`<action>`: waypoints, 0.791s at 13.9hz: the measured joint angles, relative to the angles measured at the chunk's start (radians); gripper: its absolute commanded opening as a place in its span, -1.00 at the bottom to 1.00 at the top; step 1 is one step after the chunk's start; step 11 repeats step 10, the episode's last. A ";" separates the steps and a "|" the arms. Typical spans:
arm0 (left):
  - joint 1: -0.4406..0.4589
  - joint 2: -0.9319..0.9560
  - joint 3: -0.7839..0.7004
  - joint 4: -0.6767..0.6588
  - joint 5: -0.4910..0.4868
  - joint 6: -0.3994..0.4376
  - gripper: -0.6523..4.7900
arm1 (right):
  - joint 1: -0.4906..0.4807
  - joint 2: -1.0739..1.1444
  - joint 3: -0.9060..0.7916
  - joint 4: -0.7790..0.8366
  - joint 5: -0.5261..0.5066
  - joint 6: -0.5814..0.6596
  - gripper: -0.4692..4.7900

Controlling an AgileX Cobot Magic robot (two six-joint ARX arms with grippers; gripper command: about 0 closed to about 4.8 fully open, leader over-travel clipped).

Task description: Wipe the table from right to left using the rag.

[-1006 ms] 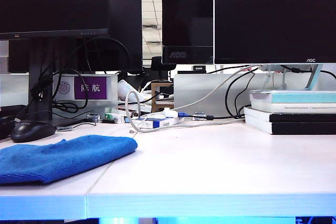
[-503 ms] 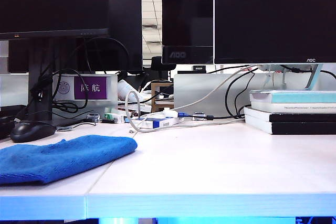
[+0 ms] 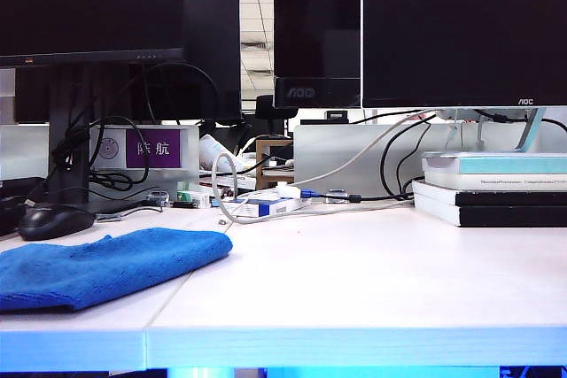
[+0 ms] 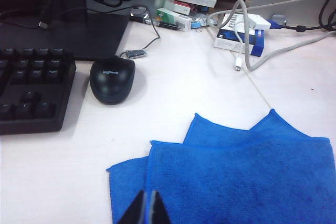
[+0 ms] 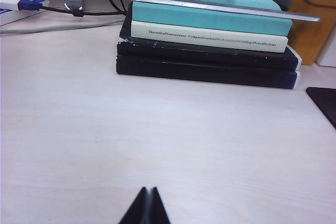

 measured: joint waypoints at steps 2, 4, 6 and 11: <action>0.000 0.000 0.000 0.000 0.000 0.000 -0.68 | 0.000 0.000 0.000 0.000 -0.001 0.039 -0.82; 0.000 0.000 0.000 0.000 0.000 0.000 -0.68 | 0.000 0.000 0.000 0.000 -0.003 0.045 -0.82; 0.000 0.000 0.000 0.000 0.000 0.000 -0.68 | 0.000 0.000 0.000 0.000 -0.003 0.045 -0.82; 0.000 0.000 0.000 0.000 0.000 0.000 -0.68 | 0.000 0.000 0.000 0.000 -0.003 0.045 -0.82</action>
